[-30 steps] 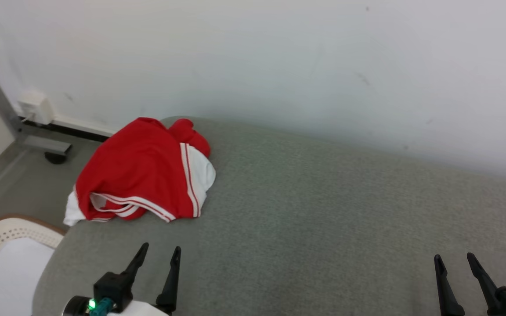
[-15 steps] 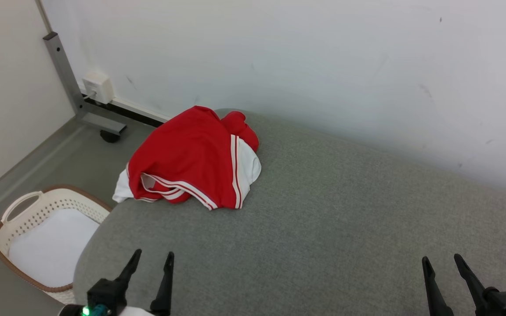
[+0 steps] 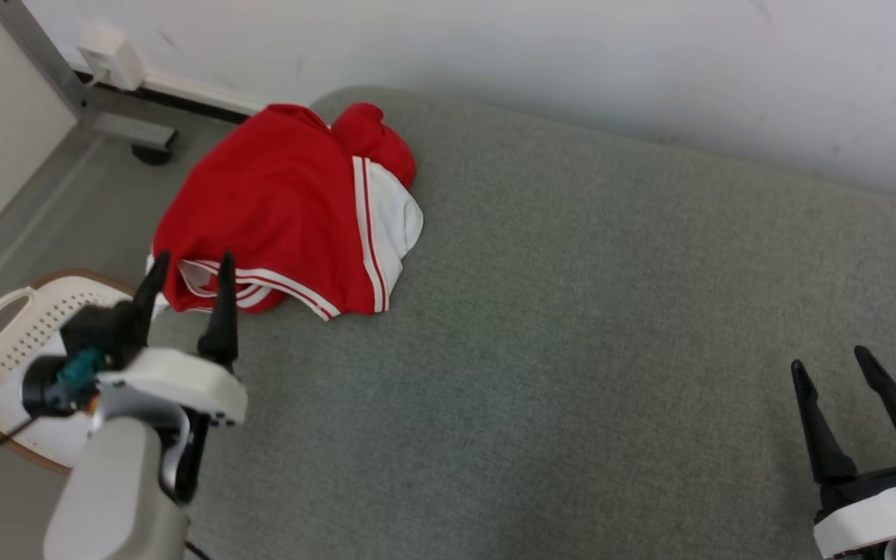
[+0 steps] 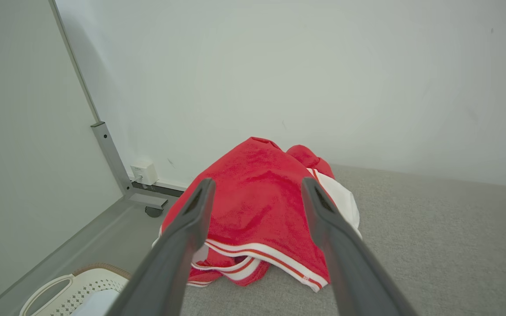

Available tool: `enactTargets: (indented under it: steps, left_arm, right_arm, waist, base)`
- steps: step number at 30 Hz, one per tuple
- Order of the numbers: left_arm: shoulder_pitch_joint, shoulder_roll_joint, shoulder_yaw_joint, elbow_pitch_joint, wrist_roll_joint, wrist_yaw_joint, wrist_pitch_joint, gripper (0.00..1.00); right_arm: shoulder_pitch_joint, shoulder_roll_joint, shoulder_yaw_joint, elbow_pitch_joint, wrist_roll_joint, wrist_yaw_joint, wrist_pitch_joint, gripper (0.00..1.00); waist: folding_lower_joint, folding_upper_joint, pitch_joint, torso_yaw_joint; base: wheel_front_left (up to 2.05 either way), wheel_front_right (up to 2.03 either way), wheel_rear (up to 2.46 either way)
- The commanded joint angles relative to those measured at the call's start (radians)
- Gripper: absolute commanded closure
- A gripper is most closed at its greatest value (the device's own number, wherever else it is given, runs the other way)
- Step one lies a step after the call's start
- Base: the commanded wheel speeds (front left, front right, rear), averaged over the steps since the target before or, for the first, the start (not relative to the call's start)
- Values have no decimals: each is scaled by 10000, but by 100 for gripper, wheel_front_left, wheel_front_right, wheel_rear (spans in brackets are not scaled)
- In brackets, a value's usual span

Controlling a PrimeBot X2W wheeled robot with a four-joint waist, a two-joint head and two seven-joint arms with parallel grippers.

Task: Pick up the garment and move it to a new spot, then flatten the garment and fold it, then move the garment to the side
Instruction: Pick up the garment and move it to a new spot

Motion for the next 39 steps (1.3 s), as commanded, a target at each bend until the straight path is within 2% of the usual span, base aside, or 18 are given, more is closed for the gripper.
enactTargets:
  steps: [1, 7, 13, 17, 22, 38, 39]
  left_arm:
    - [-609, 115, 70, 292, -67, 48, 105, 0]
    - [-2867, 693, 388, 2069, -25, 515, 644, 0]
    - [-4190, 1330, 478, 3987, 128, 909, 1662, 0]
    - [-4709, 1609, 510, 4879, -49, 801, 2273, 0]
    - [-5173, 1700, 596, 5644, -404, 431, 2705, 0]
    - [-6253, 1283, 581, 7214, -977, 28, 2154, 0]
    - [-6303, 1259, 545, 7294, -982, 20, 2119, 35]
  right_arm:
    - [-126, -271, 20, -171, -72, -17, 20, 0]
    - [-76, -1280, -243, -1308, -160, -17, 465, 0]
    - [282, -1688, -433, -2479, -75, -17, 998, 0]
    - [520, -1733, -513, -3022, -105, -17, 1273, 0]
    - [729, -1912, -602, -3617, -137, -17, 1584, 0]
    - [1338, -2095, -1371, -4785, -306, -20, 2152, 0]
    - [1373, -2104, -1396, -4807, -314, -21, 2169, 0]
  waist:
    - [-1, 0, 1165, -293]
    - [-1, 0, 2294, -359]
    - [-1, 0, 2663, -525]
    - [-1, 0, 2785, -626]
    - [-1, 0, 3171, -831]
    - [-1, 0, 4639, -1213]
    - [-1, 0, 4666, -1205]
  base:
    - [0, 0, 0]
    - [0, 0, 0]
    - [0, 0, 0]
    - [0, 0, 0]
    - [0, 0, 0]
    - [0, 0, 0]
    - [0, 0, 0]
